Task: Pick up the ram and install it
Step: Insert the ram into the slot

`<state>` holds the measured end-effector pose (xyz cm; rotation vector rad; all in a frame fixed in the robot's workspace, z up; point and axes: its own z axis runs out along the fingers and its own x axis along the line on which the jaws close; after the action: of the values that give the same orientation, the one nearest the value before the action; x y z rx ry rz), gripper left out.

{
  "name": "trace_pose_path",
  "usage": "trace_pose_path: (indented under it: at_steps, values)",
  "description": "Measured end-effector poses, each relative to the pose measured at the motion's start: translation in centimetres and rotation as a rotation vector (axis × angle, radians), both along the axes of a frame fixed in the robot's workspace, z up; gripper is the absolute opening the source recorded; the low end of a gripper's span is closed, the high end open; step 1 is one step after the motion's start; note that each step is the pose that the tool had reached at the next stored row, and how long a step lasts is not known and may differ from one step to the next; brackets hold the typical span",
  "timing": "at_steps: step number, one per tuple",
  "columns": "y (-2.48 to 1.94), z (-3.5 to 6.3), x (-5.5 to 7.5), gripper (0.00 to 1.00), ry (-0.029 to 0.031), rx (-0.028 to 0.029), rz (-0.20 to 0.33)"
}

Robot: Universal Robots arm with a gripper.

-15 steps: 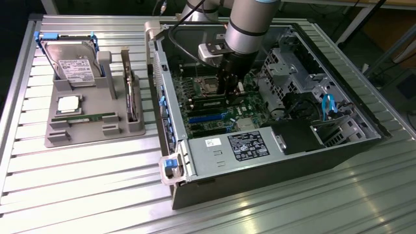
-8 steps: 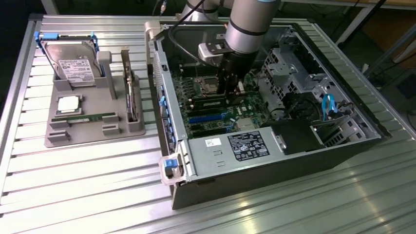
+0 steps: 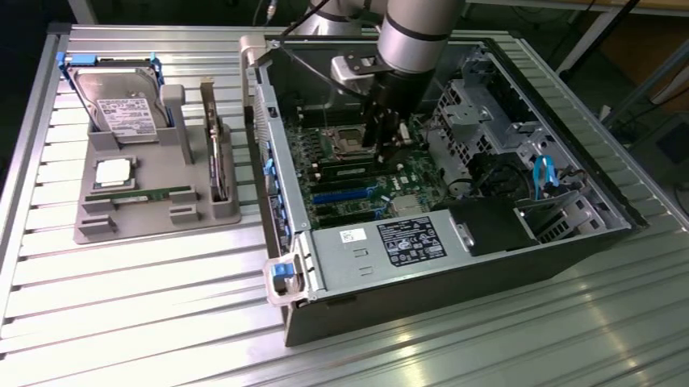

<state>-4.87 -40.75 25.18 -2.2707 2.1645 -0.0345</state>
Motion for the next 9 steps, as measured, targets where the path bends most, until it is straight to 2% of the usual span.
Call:
trace_pose_path:
  at_steps: [9]
  values:
    - [0.00, 3.50, 0.0, 0.51, 0.0004, -0.0001, 0.000]
